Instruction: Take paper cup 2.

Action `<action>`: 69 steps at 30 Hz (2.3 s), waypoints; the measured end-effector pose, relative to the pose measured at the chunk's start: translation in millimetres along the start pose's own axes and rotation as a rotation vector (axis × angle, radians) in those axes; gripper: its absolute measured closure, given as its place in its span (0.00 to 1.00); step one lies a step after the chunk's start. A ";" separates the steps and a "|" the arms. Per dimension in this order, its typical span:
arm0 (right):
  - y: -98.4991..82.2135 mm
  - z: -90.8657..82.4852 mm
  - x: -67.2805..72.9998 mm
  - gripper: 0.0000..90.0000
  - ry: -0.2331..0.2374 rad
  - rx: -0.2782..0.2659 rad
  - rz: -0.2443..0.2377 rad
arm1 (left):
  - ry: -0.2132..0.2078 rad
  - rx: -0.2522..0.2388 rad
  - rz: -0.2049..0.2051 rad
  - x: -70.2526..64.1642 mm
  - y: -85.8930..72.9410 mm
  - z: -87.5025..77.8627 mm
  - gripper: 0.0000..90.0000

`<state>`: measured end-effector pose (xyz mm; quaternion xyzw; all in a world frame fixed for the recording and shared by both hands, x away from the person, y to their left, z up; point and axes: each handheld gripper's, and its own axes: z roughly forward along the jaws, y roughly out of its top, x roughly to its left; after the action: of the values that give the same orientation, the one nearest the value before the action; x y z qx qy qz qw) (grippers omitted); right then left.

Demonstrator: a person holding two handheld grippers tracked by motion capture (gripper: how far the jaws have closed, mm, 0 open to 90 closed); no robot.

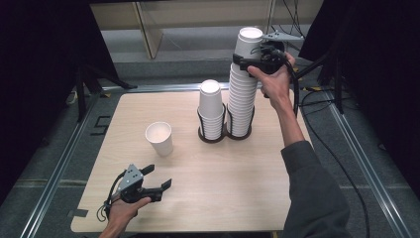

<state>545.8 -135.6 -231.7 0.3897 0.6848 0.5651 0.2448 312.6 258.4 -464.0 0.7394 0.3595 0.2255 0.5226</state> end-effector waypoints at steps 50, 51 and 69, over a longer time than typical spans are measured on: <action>-23.5 -120.6 28.4 0.19 0.054 -0.151 -0.031 | -0.010 -0.002 0.002 -0.9 -1.4 2.9 0.16; -31.2 -120.5 30.1 0.19 0.056 -0.144 -0.032 | -0.008 0.003 -0.002 -1.0 -1.5 2.6 0.16; -148.8 -84.9 64.4 0.19 0.194 0.000 0.012 | -0.014 -0.059 0.016 -1.8 0.3 6.7 0.16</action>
<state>404.6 -141.5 -347.9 0.3372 0.7028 0.6016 0.1743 316.3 252.9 -466.1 0.7282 0.3432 0.2351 0.5446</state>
